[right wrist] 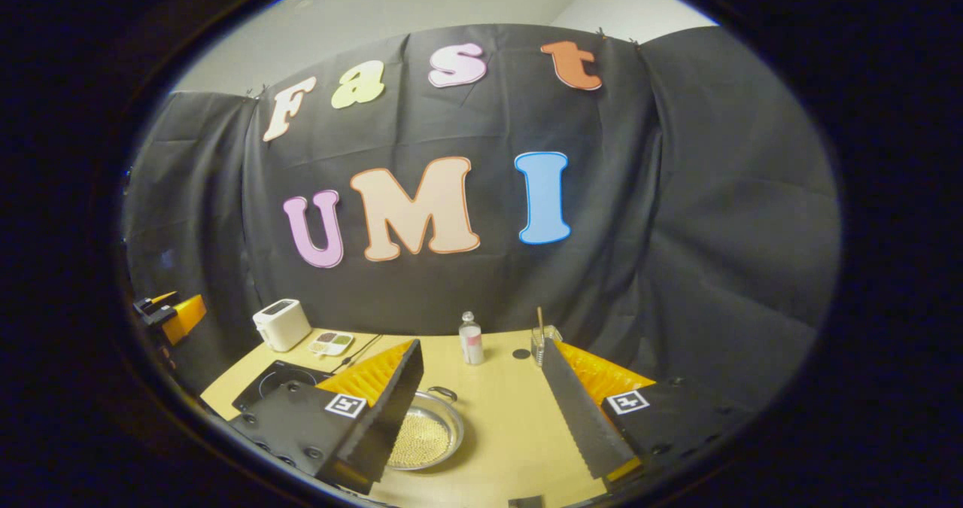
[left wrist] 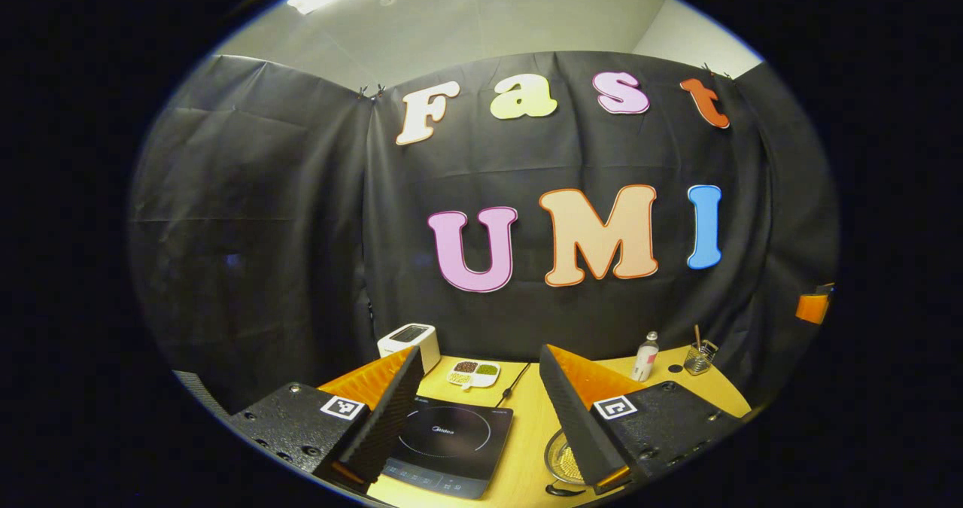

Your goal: First push the handle of the pot to place it horizontally, then grasp the pot with both hands and set it on the induction cooktop.

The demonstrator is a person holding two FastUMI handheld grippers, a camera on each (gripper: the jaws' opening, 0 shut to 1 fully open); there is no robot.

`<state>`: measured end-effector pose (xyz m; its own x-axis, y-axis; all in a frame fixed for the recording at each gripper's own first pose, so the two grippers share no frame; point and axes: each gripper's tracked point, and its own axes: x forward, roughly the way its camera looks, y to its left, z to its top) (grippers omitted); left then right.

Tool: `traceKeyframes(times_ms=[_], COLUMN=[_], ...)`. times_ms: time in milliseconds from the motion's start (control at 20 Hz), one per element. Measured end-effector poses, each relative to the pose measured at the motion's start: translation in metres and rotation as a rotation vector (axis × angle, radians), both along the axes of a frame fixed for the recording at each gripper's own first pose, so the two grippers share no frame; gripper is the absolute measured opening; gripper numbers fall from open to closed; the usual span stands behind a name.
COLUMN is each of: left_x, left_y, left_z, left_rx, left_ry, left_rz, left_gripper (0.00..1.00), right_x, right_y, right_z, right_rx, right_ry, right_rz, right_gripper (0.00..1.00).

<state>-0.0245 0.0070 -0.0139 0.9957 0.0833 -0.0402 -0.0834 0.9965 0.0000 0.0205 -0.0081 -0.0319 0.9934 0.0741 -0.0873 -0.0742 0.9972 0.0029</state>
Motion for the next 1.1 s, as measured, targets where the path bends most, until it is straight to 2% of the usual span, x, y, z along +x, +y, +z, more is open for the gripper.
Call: traceKeyframes(times_ms=[550, 650, 700, 750, 950, 1100], left_x=[-0.01, -0.011, -0.011, -0.011, -0.008, -0.008], left_y=[0.012, 0.009, 0.008, 0.007, 0.006, 0.008], left_z=[-0.013, -0.015, -0.015, -0.015, -0.02, -0.026], left_rx=[0.009, 0.02, 0.024, 0.027, 0.034, 0.032], left_ry=[0.031, 0.036, 0.035, 0.033, 0.043, 0.054], left_rz=[0.046, 0.04, 0.036, 0.032, 0.028, 0.031], left_gripper=[0.92, 0.95, 0.92, 0.92, 0.95, 0.99], right_x=[0.003, 0.005, 0.005, 0.007, 0.009, 0.011], right_y=[0.01, 0.012, 0.013, 0.012, 0.006, 0.006], right_z=[-0.017, -0.023, -0.022, -0.02, -0.019, -0.026], right_rx=[0.0, 0.022, 0.037, 0.052, 0.087, 0.069], right_ry=[0.048, 0.069, 0.069, 0.064, 0.054, 0.073], right_rz=[0.053, 0.064, 0.065, 0.062, 0.045, 0.05], right_gripper=[0.94, 0.84, 0.71, 0.68, 0.04, 0.0])
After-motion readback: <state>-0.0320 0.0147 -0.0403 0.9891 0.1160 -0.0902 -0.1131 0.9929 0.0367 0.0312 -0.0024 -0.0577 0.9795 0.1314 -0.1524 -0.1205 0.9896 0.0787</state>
